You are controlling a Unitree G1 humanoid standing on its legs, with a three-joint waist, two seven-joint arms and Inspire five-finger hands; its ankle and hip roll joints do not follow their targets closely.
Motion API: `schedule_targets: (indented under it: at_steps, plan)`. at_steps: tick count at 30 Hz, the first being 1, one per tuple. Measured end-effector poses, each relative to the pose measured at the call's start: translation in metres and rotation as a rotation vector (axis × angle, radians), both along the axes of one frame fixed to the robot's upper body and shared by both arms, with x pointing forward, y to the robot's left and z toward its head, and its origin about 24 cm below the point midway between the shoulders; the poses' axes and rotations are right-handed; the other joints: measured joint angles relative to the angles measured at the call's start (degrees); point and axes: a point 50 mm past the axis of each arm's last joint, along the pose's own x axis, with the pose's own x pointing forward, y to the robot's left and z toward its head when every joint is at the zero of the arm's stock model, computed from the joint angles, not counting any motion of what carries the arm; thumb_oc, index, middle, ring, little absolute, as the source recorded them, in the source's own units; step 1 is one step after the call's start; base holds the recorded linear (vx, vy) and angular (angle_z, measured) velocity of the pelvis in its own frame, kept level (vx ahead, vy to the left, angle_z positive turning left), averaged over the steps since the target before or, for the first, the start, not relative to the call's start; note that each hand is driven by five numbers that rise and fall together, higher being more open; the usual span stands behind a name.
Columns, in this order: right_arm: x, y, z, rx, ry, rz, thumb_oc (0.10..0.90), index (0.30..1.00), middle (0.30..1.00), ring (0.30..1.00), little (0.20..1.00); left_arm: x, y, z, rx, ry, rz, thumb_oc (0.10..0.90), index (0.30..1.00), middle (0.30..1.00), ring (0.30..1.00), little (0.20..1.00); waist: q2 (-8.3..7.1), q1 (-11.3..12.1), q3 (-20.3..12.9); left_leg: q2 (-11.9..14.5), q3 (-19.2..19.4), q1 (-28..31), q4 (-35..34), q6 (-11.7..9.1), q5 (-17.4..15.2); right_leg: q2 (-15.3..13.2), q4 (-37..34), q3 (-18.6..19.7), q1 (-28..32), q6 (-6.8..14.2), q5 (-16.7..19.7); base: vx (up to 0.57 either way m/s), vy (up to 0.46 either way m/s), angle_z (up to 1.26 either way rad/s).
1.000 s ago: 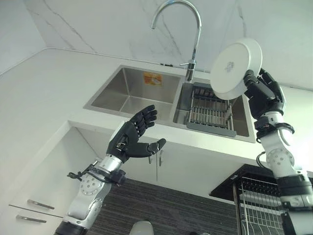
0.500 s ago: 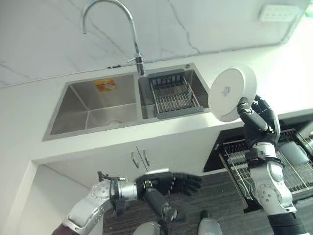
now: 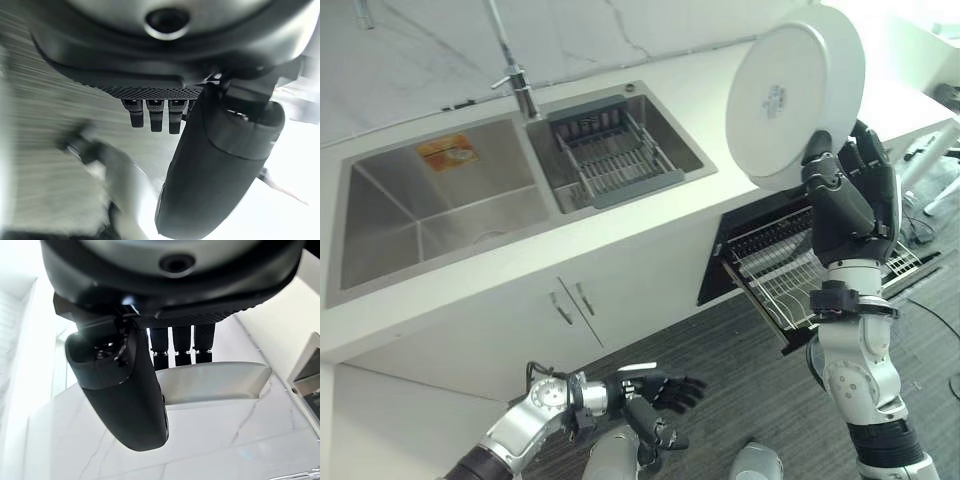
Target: Place the dishes in the dishwasher.
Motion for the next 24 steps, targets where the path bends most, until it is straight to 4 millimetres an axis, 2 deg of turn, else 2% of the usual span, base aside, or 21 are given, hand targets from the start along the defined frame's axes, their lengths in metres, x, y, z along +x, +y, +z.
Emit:
schedule_targets:
  at_steps: [3,4,6,7,8,9,10,11,12,13,15,16,17,18,19,21,22,24]
  plan:
    - [-0.012,0.000,-0.003,-0.026,-0.005,-0.018,0.400,0.300,0.300,0.300,0.300,-0.013,0.016,-0.029,0.138,0.050,0.159,0.800,0.900,0.900,0.900,0.900,-0.58,0.93,-0.03,1.10,-6.26,-0.92,0.00,-3.00,1.75,-0.13,-1.43,-0.21,-0.42,0.07,-0.07,0.07,-0.550,-0.48]
    - [-0.015,-0.001,-0.007,-0.036,0.000,-0.024,0.400,0.300,0.300,0.300,0.300,-0.017,0.024,-0.036,0.174,0.052,0.217,0.800,0.900,0.900,0.900,0.900,-1.23,0.72,-0.01,2.19,-7.95,-1.32,-0.13,-4.77,2.77,0.44,-1.53,-0.18,-0.24,0.33,-0.65,0.10,-0.639,-0.03]
    - [-0.022,-0.006,-0.018,-0.055,0.040,-0.048,0.400,0.300,0.300,0.300,0.300,-0.019,0.042,-0.045,0.225,0.045,0.346,0.800,0.900,0.900,0.900,0.900,-3.74,0.78,-0.46,4.63,-9.92,-2.56,-0.02,-7.63,4.49,3.15,-3.19,-0.60,0.97,0.34,-2.33,0.07,-0.538,0.26]
    - [-0.021,-0.009,-0.021,-0.079,0.059,-0.056,0.400,0.300,0.300,0.300,0.300,-0.023,0.045,-0.055,0.246,0.057,0.419,0.800,0.900,0.900,0.900,0.900,-2.40,0.04,-0.01,7.46,-11.89,-2.48,-0.81,-9.36,5.56,5.67,-1.33,-1.68,0.48,0.64,-2.73,0.06,-0.497,0.22]
    - [-0.020,-0.009,-0.026,-0.094,0.087,-0.054,0.400,0.300,0.300,0.300,0.300,-0.025,0.048,-0.058,0.259,0.053,0.476,0.800,0.900,0.900,0.900,0.900,-2.43,-0.26,-0.35,9.19,-12.02,-1.61,-3.31,-10.00,5.99,7.60,-0.32,-1.96,-0.26,-0.70,-3.85,0.06,-0.353,-0.01]
    - [-0.018,-0.009,-0.029,-0.121,0.104,-0.044,0.400,0.300,0.300,0.300,0.300,-0.033,0.055,-0.066,0.290,0.060,0.542,0.800,0.900,0.900,0.900,0.900,-2.36,-0.62,-0.68,11.24,-11.45,0.37,-8.02,-10.21,6.92,9.86,2.09,-1.86,-1.78,-2.90,-5.47,0.13,-0.437,-0.29]
    - [-0.018,-0.011,-0.030,-0.145,0.110,-0.040,0.400,0.300,0.300,0.300,0.300,-0.034,0.055,-0.070,0.324,0.051,0.579,0.800,0.900,0.900,0.900,0.900,-2.70,-0.87,-1.11,12.38,-10.82,1.75,-9.99,-9.64,6.86,11.07,3.94,-1.83,-3.04,-5.02,-6.90,0.19,-0.545,-0.37]
    - [-0.017,-0.019,-0.036,-0.171,0.134,-0.053,0.400,0.300,0.300,0.300,0.300,-0.053,0.053,-0.084,0.330,0.109,0.639,0.800,0.900,0.900,0.900,0.900,-1.35,-2.67,-2.68,11.89,-10.77,3.61,-6.65,-10.89,6.01,12.50,6.38,-2.27,-3.82,-5.66,-8.47,0.20,-0.616,-0.36]
    - [-0.017,-0.023,-0.040,-0.196,0.157,-0.053,0.400,0.300,0.300,0.300,0.300,-0.070,0.050,-0.096,0.324,0.165,0.727,0.800,0.900,0.900,0.900,0.900,0.23,-3.60,-4.42,12.87,-9.53,6.20,-9.19,-14.54,7.87,14.41,8.52,-2.12,-4.84,-7.37,-10.14,0.15,-0.461,-0.22]
    - [-0.020,-0.031,-0.049,-0.219,0.198,-0.067,0.400,0.300,0.300,0.300,0.300,-0.080,0.054,-0.105,0.358,0.197,0.849,0.800,0.900,0.900,0.900,0.900,0.36,-4.05,-5.19,13.19,-8.61,6.99,-9.95,-14.57,11.12,14.70,10.71,-2.19,-5.19,-8.70,-11.99,0.09,-0.283,-0.11]
    - [-0.022,-0.037,-0.052,-0.263,0.228,-0.072,0.400,0.300,0.300,0.300,0.300,-0.090,0.063,-0.109,0.419,0.226,0.885,0.800,0.900,0.900,0.900,0.900,1.31,-3.94,-5.72,13.96,-7.38,6.75,-11.35,-10.55,15.94,15.34,11.11,-3.14,-5.51,-10.69,-12.73,0.09,-0.225,0.04]
    - [-0.022,-0.038,-0.052,-0.279,0.234,-0.072,0.400,0.300,0.300,0.300,0.300,-0.098,0.066,-0.114,0.432,0.265,0.906,0.800,0.900,0.900,0.900,0.900,1.63,-3.99,-5.94,13.82,-5.70,6.73,-12.40,-9.41,18.81,15.08,11.08,-3.96,-5.38,-11.48,-13.09,0.08,-0.128,0.33]
    - [-0.024,-0.043,-0.053,-0.303,0.246,-0.082,0.400,0.300,0.300,0.300,0.300,-0.102,0.063,-0.116,0.414,0.283,0.943,0.800,0.900,0.900,0.900,0.900,1.58,-3.78,-6.09,13.04,-4.05,6.21,-11.88,-10.07,18.62,14.48,10.34,-5.61,-5.04,-12.18,-13.13,0.08,-0.088,0.59]
    - [-0.025,-0.044,-0.053,-0.320,0.256,-0.084,0.400,0.300,0.300,0.300,0.300,-0.103,0.061,-0.118,0.408,0.296,0.945,0.800,0.900,0.900,0.900,0.900,2.18,-3.63,-6.93,11.08,-3.98,5.39,-9.80,-11.03,14.35,14.31,9.22,-6.50,-4.34,-12.65,-12.81,0.09,-0.070,0.66]
    - [-0.024,-0.043,-0.052,-0.333,0.252,-0.081,0.400,0.300,0.300,0.300,0.300,-0.104,0.058,-0.118,0.399,0.302,0.945,0.800,0.900,0.900,0.900,0.900,2.62,-3.42,-7.49,8.46,-4.61,4.98,-8.84,-11.40,11.41,14.41,8.29,-7.01,-4.37,-12.77,-12.36,0.10,-0.051,0.55]
    - [-0.023,-0.038,-0.053,-0.357,0.248,-0.069,0.400,0.300,0.300,0.300,0.300,-0.111,0.055,-0.122,0.380,0.349,0.983,0.800,0.900,0.900,0.900,0.900,3.17,-2.50,-7.90,3.33,-6.81,6.00,-9.65,-11.10,5.86,15.24,7.36,-7.43,-4.81,-13.22,-11.83,0.10,-0.018,0.23]
    - [-0.022,-0.035,-0.055,-0.361,0.253,-0.063,0.400,0.300,0.300,0.300,0.300,-0.113,0.054,-0.123,0.357,0.367,1.013,0.800,0.900,0.900,0.900,0.900,3.18,-1.74,-7.94,2.28,-7.49,6.13,-10.41,-10.02,4.07,15.85,7.14,-7.74,-4.98,-13.51,-11.65,0.10,0.022,0.00]
    - [-0.021,-0.027,-0.061,-0.364,0.267,-0.048,0.400,0.300,0.300,0.300,0.300,-0.111,0.057,-0.123,0.334,0.372,1.043,0.800,0.900,0.900,0.900,0.900,2.52,0.07,-8.11,2.70,-8.90,5.34,-9.83,-9.90,3.75,16.52,6.65,-8.06,-4.71,-13.93,-11.39,0.09,0.102,0.02]
